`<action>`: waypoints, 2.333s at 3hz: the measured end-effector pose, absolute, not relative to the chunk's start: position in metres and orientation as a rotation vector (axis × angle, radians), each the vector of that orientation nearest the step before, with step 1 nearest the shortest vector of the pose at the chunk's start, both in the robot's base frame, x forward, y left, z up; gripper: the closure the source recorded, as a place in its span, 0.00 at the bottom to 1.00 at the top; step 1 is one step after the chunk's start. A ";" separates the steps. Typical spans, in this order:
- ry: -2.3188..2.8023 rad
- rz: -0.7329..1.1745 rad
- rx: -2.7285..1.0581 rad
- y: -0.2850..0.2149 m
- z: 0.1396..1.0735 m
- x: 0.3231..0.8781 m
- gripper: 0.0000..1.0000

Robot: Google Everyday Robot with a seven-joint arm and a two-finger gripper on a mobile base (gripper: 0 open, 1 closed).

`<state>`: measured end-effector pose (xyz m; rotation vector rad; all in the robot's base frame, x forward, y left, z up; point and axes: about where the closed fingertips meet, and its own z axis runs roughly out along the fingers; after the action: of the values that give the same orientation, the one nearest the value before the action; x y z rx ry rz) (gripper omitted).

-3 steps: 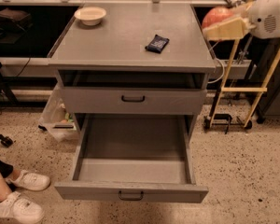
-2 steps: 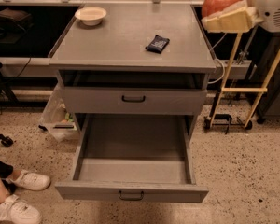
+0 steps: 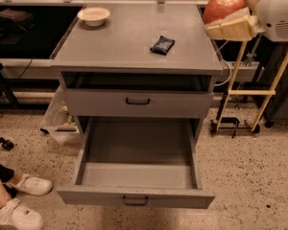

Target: Place apple into middle drawer

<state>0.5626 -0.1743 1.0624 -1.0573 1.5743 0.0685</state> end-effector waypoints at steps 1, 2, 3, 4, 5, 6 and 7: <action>1.571 0.049 -1.091 -0.165 1.049 0.555 1.00; 1.539 0.083 -1.109 -0.151 0.997 0.541 1.00; 1.552 0.102 -1.054 -0.151 0.917 0.533 1.00; 1.646 0.095 -1.056 -0.144 0.800 0.540 1.00; 1.790 0.105 -1.100 -0.127 0.677 0.536 1.00; 1.924 0.168 -1.122 -0.112 0.561 0.505 1.00; 1.958 0.158 -1.165 -0.111 0.524 0.487 1.00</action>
Offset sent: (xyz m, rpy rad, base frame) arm -0.0860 0.1065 -0.3151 -0.0999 0.2172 0.2494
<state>0.4867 -0.1113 0.5235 -1.1654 1.9584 0.1583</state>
